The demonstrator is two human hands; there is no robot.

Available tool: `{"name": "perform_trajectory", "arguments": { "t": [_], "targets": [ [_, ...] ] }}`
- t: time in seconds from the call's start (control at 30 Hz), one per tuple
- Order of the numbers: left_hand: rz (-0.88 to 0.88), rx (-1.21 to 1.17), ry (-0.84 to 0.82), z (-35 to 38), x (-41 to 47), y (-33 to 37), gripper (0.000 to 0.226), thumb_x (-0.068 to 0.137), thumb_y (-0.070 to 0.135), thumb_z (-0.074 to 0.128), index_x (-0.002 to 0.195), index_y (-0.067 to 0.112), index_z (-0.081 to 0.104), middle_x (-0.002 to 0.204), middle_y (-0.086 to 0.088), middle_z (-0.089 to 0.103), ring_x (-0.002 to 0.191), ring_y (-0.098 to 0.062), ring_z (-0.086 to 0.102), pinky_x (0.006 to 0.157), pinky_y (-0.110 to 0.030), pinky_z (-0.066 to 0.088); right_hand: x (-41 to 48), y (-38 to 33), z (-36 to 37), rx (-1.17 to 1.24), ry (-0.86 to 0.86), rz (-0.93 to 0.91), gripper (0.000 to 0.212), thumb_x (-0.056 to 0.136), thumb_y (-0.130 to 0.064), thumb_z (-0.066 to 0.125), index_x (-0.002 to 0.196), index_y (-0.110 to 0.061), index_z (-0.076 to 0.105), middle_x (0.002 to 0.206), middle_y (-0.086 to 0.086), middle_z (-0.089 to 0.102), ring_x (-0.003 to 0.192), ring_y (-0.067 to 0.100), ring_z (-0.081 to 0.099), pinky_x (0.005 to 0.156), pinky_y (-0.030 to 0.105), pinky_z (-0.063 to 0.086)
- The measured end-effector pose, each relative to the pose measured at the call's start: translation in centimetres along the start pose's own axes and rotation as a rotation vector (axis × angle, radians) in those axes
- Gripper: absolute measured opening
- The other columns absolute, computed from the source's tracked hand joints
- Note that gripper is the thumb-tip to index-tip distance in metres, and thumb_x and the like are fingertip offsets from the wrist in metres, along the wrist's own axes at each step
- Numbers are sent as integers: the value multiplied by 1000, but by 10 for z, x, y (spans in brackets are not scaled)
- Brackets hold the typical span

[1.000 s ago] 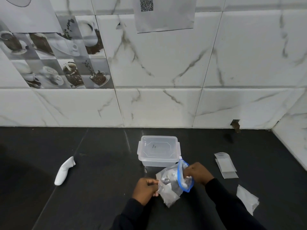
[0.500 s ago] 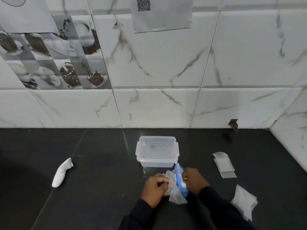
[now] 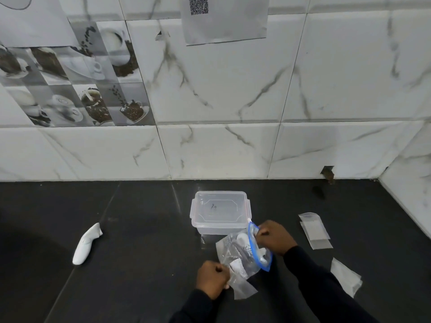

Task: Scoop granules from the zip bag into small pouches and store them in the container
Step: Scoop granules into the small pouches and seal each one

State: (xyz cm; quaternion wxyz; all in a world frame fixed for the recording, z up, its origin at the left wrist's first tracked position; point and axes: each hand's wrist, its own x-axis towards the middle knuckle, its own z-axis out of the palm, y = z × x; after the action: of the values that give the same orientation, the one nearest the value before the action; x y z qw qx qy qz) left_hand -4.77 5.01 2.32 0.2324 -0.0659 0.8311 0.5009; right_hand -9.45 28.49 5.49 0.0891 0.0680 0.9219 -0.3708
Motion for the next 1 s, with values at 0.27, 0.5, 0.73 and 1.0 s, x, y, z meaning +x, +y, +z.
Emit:
{"name": "perform_trajectory", "arguments": {
  "t": [0.27, 0.5, 0.73, 1.0],
  "targets": [
    [-6, -38, 3, -4, 3, 3, 25, 76, 1, 59, 56, 12, 69, 60, -4, 69, 51, -15, 63, 65, -36, 61, -7, -4, -3, -219, -64, 142, 14, 80, -24, 66, 68, -23, 73, 81, -3, 74, 72, 11, 69, 70, 23, 57],
    [-168, -175, -228, 5, 4, 5, 21, 88, -11, 51, 87, 2, 67, 72, -11, 62, 42, -14, 58, 42, -17, 48, -20, -10, 13, -480, -58, 44, 29, 95, -22, 46, 106, -16, 72, 107, 8, 73, 96, 27, 70, 83, 31, 53],
    [-163, -113, -196, 11, 10, -6, 22, 88, -5, 54, 74, 5, 67, 70, -8, 62, 40, -11, 58, 49, -20, 52, -25, -6, 7, -84, -6, 47, 16, 68, -28, 62, 61, -16, 70, 70, 5, 67, 63, 12, 60, 64, 29, 50],
    [-9, -176, -168, 6, 8, 1, 23, 87, -7, 53, 85, 1, 75, 80, -7, 68, 45, -8, 54, 50, -20, 48, -20, 0, 12, -244, -184, 77, 18, 89, -19, 58, 79, -11, 70, 72, -1, 59, 72, 14, 61, 60, 10, 39]
  ]
}}
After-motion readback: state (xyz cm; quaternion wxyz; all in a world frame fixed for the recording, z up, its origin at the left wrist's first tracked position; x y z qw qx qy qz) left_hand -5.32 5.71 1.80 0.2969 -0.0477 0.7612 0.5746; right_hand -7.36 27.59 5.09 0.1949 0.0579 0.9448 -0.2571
